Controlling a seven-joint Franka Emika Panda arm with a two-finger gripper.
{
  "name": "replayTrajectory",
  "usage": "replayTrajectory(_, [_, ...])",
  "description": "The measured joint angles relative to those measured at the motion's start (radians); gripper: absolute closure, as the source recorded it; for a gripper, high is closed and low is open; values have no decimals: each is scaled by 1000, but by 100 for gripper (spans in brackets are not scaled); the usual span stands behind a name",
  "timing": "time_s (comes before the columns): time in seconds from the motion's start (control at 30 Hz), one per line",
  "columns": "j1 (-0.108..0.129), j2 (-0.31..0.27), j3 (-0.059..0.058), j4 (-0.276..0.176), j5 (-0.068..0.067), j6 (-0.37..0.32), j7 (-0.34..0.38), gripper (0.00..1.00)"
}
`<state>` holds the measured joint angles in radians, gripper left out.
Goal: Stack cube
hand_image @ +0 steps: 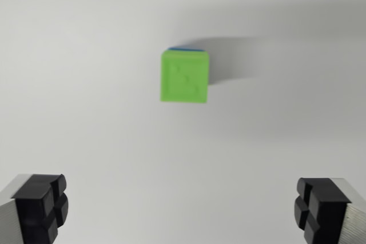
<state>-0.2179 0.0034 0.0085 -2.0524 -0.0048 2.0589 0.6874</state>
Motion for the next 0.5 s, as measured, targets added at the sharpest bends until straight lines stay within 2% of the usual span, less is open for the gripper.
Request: replayTrajectory(0.5, [0, -20, 0, 52, 0, -72, -1, 0])
